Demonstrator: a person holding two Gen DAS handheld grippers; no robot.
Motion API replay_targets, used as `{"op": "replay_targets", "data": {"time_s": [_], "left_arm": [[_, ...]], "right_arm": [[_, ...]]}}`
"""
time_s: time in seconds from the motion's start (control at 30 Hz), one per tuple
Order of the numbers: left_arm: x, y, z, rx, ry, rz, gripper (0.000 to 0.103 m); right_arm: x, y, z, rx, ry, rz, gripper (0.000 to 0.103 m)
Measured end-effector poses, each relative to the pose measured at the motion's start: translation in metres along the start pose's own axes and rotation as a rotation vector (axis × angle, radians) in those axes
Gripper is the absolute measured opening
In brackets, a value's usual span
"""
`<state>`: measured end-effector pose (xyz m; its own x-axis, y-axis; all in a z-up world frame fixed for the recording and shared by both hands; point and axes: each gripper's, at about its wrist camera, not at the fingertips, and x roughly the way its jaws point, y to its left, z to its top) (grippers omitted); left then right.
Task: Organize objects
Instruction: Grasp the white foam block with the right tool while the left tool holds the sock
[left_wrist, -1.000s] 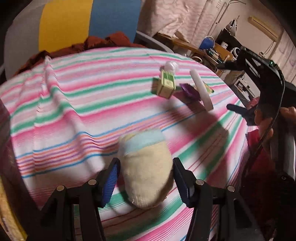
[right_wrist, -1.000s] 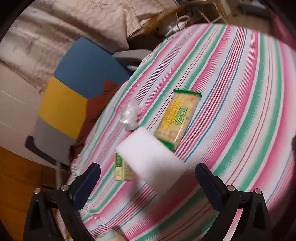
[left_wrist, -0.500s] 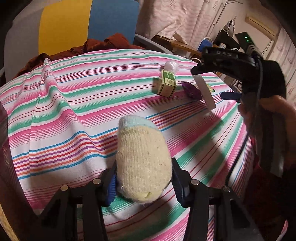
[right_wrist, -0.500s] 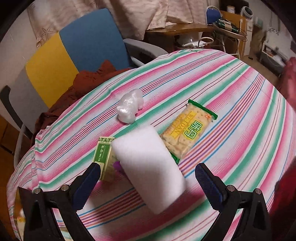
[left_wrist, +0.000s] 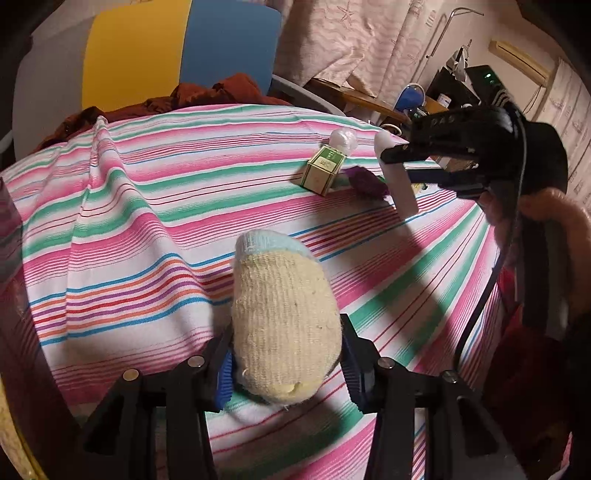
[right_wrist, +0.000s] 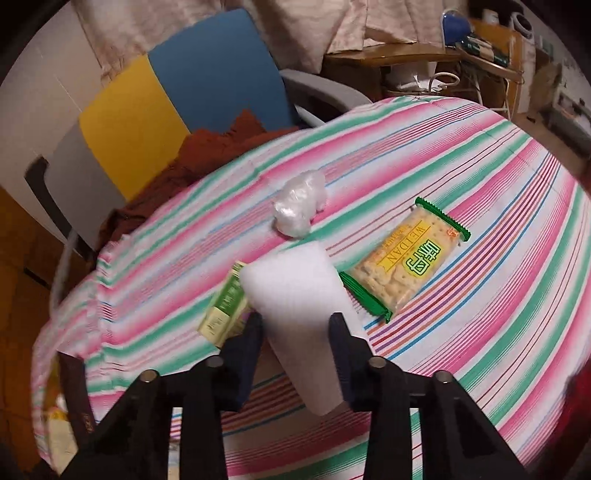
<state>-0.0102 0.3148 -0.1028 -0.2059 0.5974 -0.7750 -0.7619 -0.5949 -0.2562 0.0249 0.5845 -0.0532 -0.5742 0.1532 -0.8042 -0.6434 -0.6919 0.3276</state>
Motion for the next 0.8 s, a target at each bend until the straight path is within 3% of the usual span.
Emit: {"op": "replay_targets", "data": {"time_s": [0.2,0.37,0.43,0.47,0.5,0.67,0.77,0.8], "left_arm": [[-0.013,-0.003,-0.006,-0.016,0.01,-0.004,0.048],[-0.02,-0.007,-0.013,-0.005,0.018,-0.002,0.048],[-0.02,-0.007,-0.015,-0.01,0.022,-0.003,0.048],[-0.021,-0.007,-0.016,-0.013,0.024,-0.005,0.048],[-0.022,-0.007,-0.017,-0.014,0.024,-0.008,0.048],[-0.028,-0.007,-0.019,-0.02,0.017,-0.026,0.048],[-0.033,-0.005,-0.019,-0.034,0.012,-0.038,0.048],[-0.034,-0.004,-0.019,-0.038,0.011,-0.042,0.048]], "right_arm": [[-0.015,-0.008,0.001,0.057,-0.042,0.103,0.025],[-0.007,-0.009,0.001,0.077,-0.015,0.084,0.029],[-0.003,-0.009,0.002,0.068,-0.016,0.066,0.042],[0.002,-0.011,0.002,0.082,0.009,0.06,0.062],[0.008,-0.013,0.001,0.096,0.033,0.052,0.073],[0.018,-0.017,0.002,0.121,0.049,0.013,0.084],[0.024,-0.014,0.002,0.097,0.06,0.009,0.083],[0.026,-0.011,0.002,0.078,0.067,0.013,0.073]]}}
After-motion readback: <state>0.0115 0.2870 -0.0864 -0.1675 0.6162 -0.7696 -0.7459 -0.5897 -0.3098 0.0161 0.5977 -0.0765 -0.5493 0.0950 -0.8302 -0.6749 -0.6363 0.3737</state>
